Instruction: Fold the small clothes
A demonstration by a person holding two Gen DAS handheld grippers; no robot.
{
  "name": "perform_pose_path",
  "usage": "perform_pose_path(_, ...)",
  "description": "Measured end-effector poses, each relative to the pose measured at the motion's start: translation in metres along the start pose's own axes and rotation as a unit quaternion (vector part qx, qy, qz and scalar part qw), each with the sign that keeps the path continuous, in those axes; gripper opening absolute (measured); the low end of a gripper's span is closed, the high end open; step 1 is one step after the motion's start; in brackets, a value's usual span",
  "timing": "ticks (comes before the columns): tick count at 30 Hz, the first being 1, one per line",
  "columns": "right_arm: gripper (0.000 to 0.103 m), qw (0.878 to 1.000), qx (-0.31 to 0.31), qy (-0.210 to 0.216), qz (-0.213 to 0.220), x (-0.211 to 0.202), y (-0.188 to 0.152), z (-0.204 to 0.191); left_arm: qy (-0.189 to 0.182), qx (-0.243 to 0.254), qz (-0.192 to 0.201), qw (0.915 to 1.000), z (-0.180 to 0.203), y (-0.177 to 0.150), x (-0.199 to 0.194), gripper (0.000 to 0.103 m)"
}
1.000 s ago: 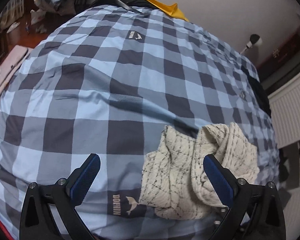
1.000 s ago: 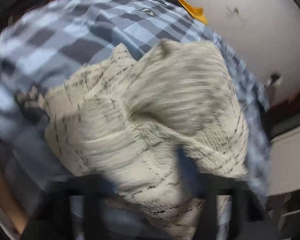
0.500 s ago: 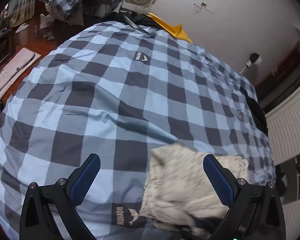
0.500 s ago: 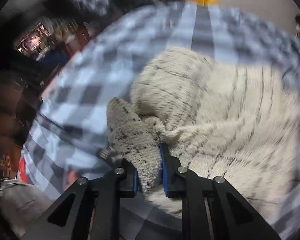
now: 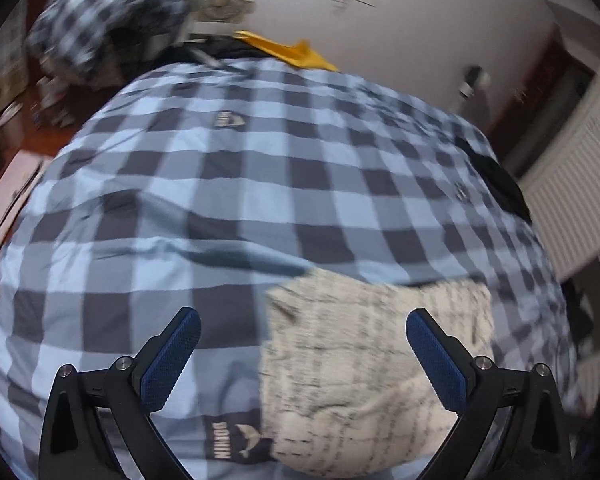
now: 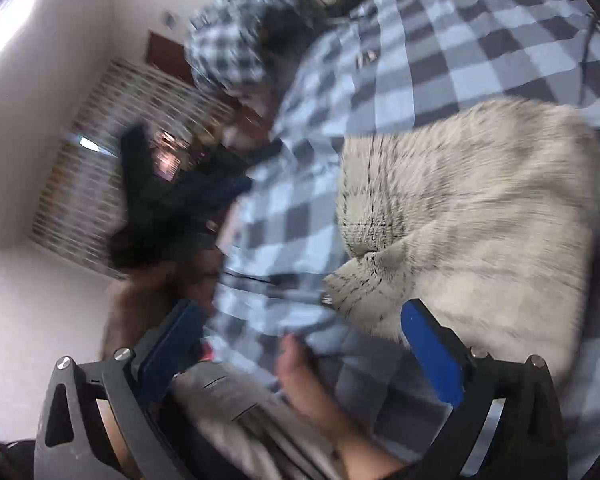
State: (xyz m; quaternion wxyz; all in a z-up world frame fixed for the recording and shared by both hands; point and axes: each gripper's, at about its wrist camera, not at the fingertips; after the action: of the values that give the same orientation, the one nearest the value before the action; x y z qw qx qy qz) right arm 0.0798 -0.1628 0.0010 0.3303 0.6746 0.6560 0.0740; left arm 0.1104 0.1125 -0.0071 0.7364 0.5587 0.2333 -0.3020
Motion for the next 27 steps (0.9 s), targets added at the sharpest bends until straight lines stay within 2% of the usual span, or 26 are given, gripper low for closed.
perform_pose_path(1,0.099,1.000,-0.002,-0.013,0.014,-0.008,0.002,0.003,-0.010,0.014,-0.007,0.9998,0.010,-0.003,0.004,0.103)
perform_pose_path(3,0.100,0.991,-0.023,-0.114,0.074,-0.031,0.012,0.021,-0.024,0.046,-0.026,0.9983,0.032,-0.012,0.017,0.103)
perform_pose_path(4,0.100,0.984,-0.029,-0.156,0.085,-0.028,0.016,0.028,-0.025,0.058,-0.034,0.9975,0.039,-0.017,0.022,0.103)
perform_pose_path(5,0.099,0.969,-0.033,-0.228,0.092,-0.028,0.020,0.041,-0.024,0.075,-0.046,0.9958,0.049,-0.024,0.031,0.103)
perform_pose_path(7,0.099,0.956,-0.022,-0.281,0.082,-0.015,0.025,0.058,-0.019,0.100,-0.063,0.9927,0.062,-0.036,0.046,0.103)
perform_pose_path(10,0.099,0.958,0.031,-0.280,0.048,0.010,0.027,0.087,0.007,0.169,-0.077,0.9825,0.083,-0.059,0.071,0.103)
perform_pose_path(11,0.099,0.957,0.035,-0.287,0.026,0.022,0.023,0.095,0.022,0.189,-0.075,0.9789,0.086,-0.067,0.076,0.103)
perform_pose_path(13,0.102,0.959,0.030,-0.280,0.024,0.025,0.017,0.101,0.057,0.217,-0.082,0.9710,0.087,-0.081,0.090,0.103)
perform_pose_path(15,0.102,0.959,-0.006,-0.281,0.030,0.027,0.009,0.105,0.060,0.209,-0.095,0.9714,0.082,-0.090,0.100,0.103)
perform_pose_path(17,0.102,0.952,-0.039,-0.303,0.025,0.032,0.006,0.101,0.057,0.191,-0.112,0.9734,0.076,-0.094,0.110,0.103)
perform_pose_path(21,0.102,0.949,-0.061,-0.308,0.028,0.026,0.007,0.098,0.038,0.170,-0.121,0.9771,0.067,-0.088,0.113,0.103)
perform_pose_path(24,0.102,0.954,-0.041,-0.294,0.029,0.019,0.013,0.096,0.024,0.144,-0.135,0.9801,0.059,-0.076,0.102,0.103)
perform_pose_path(25,0.102,0.956,-0.026,-0.291,0.027,0.023,0.015,0.110,0.021,0.126,-0.135,0.9825,0.056,-0.070,0.094,0.103)
perform_pose_path(27,0.102,0.959,0.015,-0.282,0.029,0.005,0.009,0.110,0.023,0.091,-0.121,0.9882,0.047,-0.062,0.069,0.103)
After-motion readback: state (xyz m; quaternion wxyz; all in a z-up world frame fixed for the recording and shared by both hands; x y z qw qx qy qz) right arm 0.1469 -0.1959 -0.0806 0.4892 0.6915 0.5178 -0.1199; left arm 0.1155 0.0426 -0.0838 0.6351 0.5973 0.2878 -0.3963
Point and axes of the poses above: each gripper's, at about its wrist camera, not at the fingertips, and x roughly the way its jaws point, z to its right, y to its top, and after that the axes turned 10 degrees about z, right-handed
